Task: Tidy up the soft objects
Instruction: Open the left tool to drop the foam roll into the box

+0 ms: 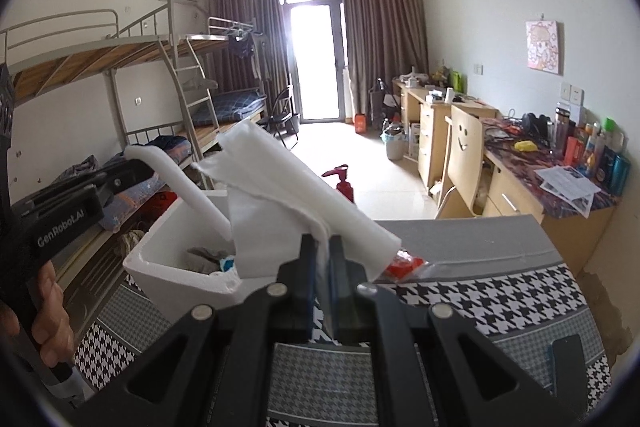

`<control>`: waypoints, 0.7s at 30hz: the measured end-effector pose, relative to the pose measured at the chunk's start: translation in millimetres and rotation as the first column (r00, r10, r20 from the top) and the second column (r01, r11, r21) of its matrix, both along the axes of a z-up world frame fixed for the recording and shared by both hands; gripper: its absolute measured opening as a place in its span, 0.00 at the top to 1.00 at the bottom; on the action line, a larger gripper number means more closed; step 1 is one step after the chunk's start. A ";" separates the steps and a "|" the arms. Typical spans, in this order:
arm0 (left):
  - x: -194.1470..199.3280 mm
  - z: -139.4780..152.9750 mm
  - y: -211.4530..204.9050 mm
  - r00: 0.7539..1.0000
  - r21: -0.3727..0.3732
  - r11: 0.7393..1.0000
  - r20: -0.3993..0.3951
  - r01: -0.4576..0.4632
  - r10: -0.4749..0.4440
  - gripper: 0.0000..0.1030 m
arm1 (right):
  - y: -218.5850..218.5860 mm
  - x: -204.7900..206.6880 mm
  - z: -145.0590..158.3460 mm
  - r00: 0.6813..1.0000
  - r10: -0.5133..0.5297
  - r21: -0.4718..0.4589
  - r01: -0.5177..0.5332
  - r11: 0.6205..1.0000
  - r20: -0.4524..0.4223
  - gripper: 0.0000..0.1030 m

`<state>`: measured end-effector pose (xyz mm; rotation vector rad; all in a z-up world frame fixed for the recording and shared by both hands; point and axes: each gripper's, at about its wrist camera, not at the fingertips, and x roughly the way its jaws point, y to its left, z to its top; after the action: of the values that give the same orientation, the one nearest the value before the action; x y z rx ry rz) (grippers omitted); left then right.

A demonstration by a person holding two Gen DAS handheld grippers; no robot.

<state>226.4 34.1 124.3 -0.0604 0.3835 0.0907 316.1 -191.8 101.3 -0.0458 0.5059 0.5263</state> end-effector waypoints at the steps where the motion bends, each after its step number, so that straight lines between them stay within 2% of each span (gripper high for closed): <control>1: 0.7 -0.2 4.3 1.000 -0.001 1.000 -0.001 -0.012 0.012 0.95 | 3.3 2.4 -0.4 1.000 0.004 0.000 -0.004 1.000 -0.006 0.92; 15: 20.7 -17.9 41.5 0.988 -0.027 0.991 -0.087 -0.132 0.130 0.95 | 42.1 12.4 -4.8 0.995 0.088 -0.016 -0.089 0.996 -0.043 0.92; 21: 31.6 -30.3 50.5 0.983 -0.037 0.991 -0.140 -0.126 0.120 0.95 | 51.5 18.4 -7.7 0.992 0.108 -0.022 -0.110 0.994 -0.071 0.92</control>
<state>258.1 84.5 94.1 -0.1239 0.5198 0.2090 334.6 -140.3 93.6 -0.0800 0.5809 0.6304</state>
